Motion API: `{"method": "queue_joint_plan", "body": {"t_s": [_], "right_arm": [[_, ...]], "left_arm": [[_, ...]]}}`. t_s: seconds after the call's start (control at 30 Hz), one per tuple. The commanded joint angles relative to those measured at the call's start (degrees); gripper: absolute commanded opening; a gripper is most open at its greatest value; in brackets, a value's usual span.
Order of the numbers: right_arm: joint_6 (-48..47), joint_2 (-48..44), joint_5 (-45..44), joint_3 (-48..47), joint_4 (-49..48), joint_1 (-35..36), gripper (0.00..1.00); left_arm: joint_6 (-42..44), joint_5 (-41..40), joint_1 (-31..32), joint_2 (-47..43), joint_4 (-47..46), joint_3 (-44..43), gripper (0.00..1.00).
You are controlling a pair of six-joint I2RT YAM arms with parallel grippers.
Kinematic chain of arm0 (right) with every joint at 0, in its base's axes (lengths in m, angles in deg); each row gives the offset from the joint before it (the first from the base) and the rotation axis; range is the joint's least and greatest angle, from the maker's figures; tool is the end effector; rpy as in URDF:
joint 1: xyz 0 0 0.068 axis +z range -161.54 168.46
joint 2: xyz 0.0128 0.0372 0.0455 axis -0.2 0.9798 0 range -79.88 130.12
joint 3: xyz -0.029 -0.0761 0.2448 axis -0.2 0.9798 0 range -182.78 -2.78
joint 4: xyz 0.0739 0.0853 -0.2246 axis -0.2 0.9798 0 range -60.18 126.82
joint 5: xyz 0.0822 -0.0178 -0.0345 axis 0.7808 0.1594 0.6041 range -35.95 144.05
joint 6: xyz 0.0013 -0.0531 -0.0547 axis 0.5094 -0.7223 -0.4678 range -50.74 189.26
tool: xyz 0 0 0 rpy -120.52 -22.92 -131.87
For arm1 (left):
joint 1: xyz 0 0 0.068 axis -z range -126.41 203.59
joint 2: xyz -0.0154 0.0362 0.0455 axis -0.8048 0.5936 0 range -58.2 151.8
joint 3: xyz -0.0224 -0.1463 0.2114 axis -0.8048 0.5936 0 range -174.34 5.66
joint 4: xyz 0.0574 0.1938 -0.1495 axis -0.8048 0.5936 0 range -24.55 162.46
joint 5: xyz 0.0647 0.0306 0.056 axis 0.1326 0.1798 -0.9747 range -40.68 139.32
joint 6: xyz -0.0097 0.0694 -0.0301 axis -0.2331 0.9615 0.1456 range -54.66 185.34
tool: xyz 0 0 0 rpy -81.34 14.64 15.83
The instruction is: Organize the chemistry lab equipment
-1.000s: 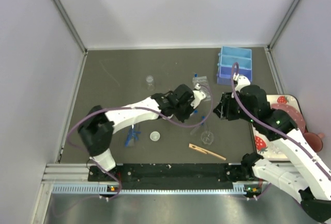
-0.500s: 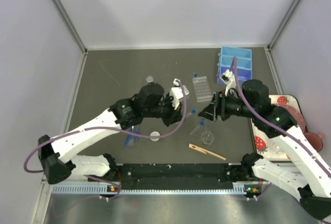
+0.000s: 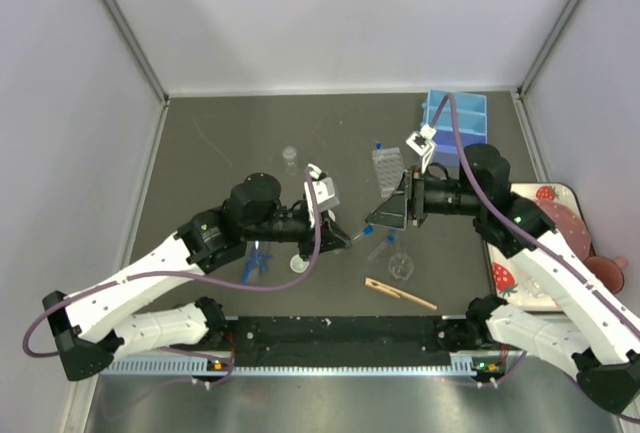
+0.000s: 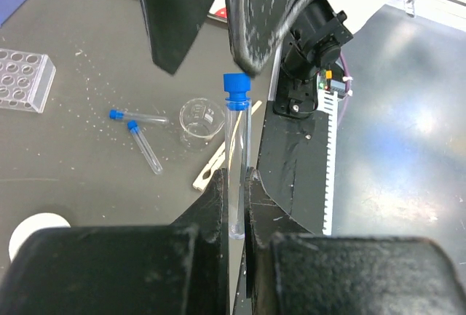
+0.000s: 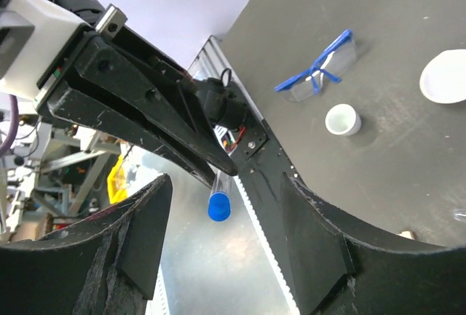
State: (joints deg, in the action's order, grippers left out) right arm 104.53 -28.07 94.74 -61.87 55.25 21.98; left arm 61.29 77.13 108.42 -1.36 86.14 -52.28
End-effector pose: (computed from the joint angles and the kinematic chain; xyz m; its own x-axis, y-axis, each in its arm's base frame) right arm 0.1500 0.1499 0.3599 -0.7519 0.0272 -0.6587 -0.6136 0.3363 0.7144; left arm 0.1139 -0.2140 0.3422 -0.2616 0.2629 -0.9287 0.9602 0.1690 -0.2226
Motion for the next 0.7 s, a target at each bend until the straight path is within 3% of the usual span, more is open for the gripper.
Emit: {"method": "queue_joint_plan", "body": {"t_s": [0.0, 0.37, 0.47, 0.6, 0.67], "right_arm": [[3.0, 0.7, 3.2, 1.3, -6.1, 2.3, 0.61], [3.9, 0.2, 2.6, 3.4, -7.9, 5.1, 0.54], [3.9, 0.1, 2.5, 3.6, -8.0, 5.2, 0.50], [4.3, 0.0, 2.9, 4.2, -8.5, 5.3, 0.38], [4.5, -0.1, 3.0, 4.5, -8.6, 5.4, 0.37]], "left_arm": [[-0.1, 1.9, 0.2, -1.6, -3.9, -0.4, 0.00], [1.0, 0.4, 0.2, -0.4, -3.0, -2.4, 0.00], [1.2, -0.2, 0.2, 0.3, -2.7, -2.9, 0.00], [1.5, -1.4, 0.2, 0.6, -2.7, -3.2, 0.00], [1.6, -1.5, 0.2, 0.9, -2.5, -3.5, 0.00]]}}
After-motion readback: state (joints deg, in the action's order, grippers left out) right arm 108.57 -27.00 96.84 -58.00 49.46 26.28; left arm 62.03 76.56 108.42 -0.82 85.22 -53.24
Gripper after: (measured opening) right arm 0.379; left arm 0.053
